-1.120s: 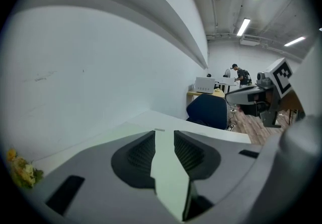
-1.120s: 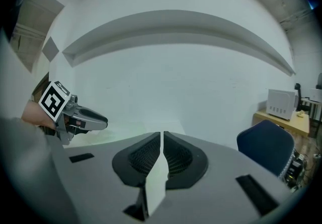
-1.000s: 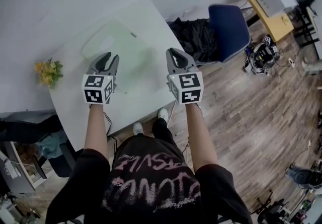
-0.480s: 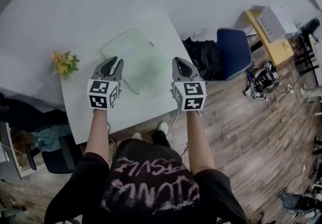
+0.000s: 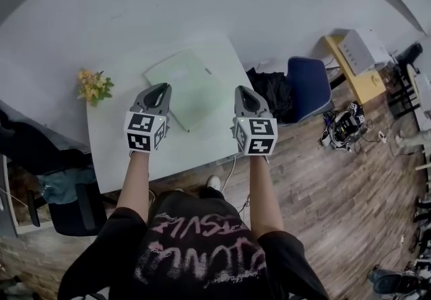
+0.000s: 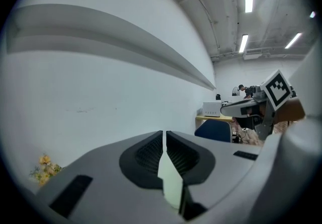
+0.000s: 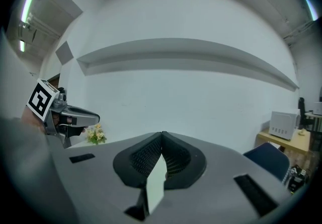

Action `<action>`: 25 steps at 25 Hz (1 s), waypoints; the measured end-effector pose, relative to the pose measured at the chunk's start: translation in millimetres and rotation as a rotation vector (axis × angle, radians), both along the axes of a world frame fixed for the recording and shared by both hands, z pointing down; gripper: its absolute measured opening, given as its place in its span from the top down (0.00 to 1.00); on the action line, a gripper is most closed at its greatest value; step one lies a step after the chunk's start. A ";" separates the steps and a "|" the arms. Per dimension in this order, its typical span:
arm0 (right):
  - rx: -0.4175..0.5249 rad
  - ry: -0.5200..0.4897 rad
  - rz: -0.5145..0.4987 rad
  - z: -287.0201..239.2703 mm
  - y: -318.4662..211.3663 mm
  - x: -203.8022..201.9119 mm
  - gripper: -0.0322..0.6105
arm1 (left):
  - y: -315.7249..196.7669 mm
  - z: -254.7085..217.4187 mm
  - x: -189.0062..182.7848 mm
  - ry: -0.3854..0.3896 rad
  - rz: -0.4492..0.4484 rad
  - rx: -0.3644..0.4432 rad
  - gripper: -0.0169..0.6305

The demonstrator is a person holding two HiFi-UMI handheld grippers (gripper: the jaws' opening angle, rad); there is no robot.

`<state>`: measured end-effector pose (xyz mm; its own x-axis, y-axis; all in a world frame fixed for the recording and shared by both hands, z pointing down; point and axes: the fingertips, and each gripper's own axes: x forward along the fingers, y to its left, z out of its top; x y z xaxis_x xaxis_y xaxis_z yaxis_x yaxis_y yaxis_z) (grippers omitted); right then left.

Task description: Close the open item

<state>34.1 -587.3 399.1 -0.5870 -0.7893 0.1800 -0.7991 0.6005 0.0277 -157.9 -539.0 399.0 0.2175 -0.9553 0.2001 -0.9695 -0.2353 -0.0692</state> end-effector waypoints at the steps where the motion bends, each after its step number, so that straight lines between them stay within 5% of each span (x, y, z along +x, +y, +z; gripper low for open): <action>1: 0.006 -0.002 0.001 -2.8 1.2 0.6 0.93 | 1.9 -3.1 -0.3 -0.003 -0.002 0.007 0.95; 25: 0.067 -0.006 -0.016 -29.0 6.8 -0.9 0.94 | 12.7 -31.8 -10.3 0.005 -0.025 0.076 0.97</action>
<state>33.3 -580.5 370.1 -0.6006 -0.7899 0.1241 -0.7896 0.6104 0.0635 -168.2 -526.4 367.2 0.1943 -0.9728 0.1260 -0.9753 -0.2053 -0.0811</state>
